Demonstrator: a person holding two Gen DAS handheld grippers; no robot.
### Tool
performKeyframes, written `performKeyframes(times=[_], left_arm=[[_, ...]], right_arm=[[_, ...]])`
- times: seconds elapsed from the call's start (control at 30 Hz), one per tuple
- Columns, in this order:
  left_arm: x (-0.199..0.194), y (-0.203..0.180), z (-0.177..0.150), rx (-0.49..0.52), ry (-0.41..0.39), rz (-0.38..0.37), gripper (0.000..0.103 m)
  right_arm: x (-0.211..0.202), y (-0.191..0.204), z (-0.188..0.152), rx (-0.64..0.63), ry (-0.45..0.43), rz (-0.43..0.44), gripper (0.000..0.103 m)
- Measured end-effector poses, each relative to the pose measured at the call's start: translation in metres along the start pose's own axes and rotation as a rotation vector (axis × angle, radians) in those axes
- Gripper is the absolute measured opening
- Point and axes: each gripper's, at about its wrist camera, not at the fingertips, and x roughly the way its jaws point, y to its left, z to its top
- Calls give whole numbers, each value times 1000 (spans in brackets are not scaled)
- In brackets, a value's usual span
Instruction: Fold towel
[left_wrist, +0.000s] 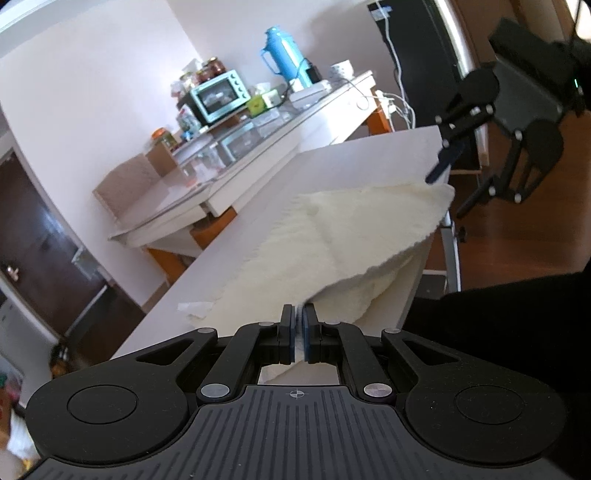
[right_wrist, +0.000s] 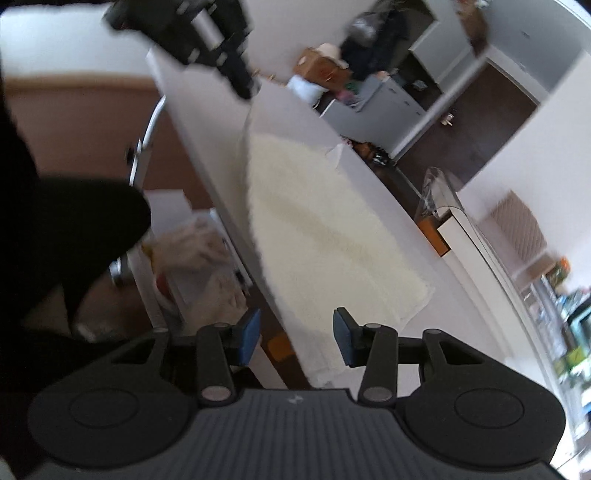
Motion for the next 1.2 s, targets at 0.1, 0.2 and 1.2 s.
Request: performKeyframes(times=[0.1, 0.2, 1.2], left_arm=[[-1, 4, 1, -24, 9, 5, 4], [-2, 5, 1, -30, 14, 5, 4], [69, 90, 34, -203, 88, 177, 4]], right_arm=[[1, 0, -8, -19, 13, -3, 35], [-2, -3, -13, -13, 6, -6, 16], [63, -127, 44, -23, 21, -164, 3]])
